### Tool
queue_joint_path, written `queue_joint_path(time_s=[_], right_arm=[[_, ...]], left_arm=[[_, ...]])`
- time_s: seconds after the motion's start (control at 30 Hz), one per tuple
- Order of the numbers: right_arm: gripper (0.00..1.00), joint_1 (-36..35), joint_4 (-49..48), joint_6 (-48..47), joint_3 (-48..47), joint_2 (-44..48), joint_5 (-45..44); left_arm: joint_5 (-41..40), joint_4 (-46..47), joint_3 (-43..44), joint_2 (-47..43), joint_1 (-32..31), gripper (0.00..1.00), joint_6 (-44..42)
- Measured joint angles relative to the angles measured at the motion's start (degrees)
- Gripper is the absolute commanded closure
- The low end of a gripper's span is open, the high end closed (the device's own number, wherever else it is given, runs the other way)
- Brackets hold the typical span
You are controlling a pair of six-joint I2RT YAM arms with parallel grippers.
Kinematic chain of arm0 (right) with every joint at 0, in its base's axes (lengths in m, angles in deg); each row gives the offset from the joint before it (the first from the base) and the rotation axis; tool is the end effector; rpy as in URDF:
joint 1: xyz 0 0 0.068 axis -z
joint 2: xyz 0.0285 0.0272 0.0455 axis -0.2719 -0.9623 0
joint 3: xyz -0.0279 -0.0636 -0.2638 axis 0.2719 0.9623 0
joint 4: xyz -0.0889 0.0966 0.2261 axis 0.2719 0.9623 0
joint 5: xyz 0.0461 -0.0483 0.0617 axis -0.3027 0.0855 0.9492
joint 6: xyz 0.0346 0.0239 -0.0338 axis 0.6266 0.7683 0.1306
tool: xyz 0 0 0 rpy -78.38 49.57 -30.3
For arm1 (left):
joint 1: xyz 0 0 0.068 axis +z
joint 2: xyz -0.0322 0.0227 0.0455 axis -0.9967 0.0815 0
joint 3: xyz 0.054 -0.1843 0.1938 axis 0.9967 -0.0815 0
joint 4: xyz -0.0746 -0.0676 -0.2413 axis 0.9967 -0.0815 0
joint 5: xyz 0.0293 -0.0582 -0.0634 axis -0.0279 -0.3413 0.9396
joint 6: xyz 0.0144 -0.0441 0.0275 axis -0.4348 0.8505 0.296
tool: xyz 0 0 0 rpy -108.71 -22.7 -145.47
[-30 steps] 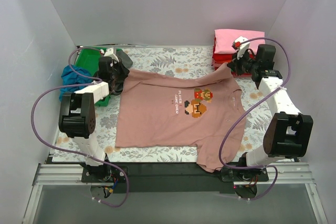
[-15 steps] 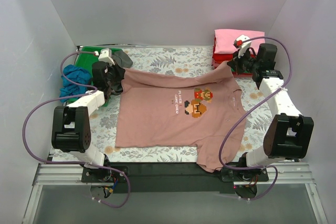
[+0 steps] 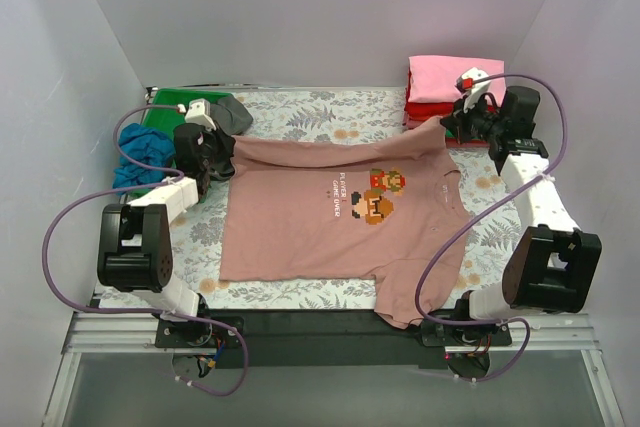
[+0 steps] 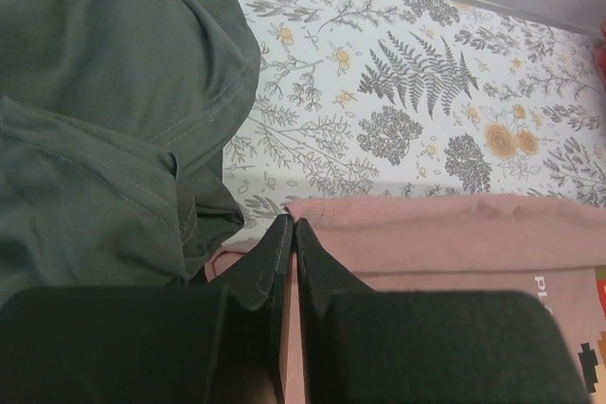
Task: Fold and stack the t-shirts
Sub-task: Fold the tshirt
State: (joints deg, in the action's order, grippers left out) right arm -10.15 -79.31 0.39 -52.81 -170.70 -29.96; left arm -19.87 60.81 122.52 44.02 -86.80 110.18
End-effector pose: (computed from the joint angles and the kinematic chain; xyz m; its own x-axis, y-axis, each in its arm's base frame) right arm 0.3360 -0.0123 0.3328 -0.1394 -0.3016 -0.9432 -0.5595 0.8098 -0.1763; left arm 0.3493 -0.0154 0.2189 -0.3620 -0.7909 -0.4935 -0.1746 0.5775 -0.7975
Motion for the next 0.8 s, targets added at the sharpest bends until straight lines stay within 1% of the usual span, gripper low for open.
queue_joint_path(time_s=[0.3, 0.53, 0.63, 0.8], right_arm=[[0.99, 1.22, 0.00, -0.07, 4.70, 3.43, 1.14], [0.99, 2.05, -0.44, -0.04, 6.40, 4.11, 2.19], [0.99, 2.16, -0.50, -0.04, 7.58, 4.48, 2.49], [0.99, 2.47, -0.76, -0.09, 9.66, 5.35, 2.80]], left_arm=[[0.26, 0.09, -4.39, -3.19, 0.02, 1.00, -1.05], [3.48, 1.75, -5.77, -4.92, 0.02, 1.00, -3.82], [4.98, 3.21, -7.87, -6.03, 0.02, 1.00, -5.40], [5.33, 3.82, -10.75, -7.32, 0.02, 1.00, -6.97]])
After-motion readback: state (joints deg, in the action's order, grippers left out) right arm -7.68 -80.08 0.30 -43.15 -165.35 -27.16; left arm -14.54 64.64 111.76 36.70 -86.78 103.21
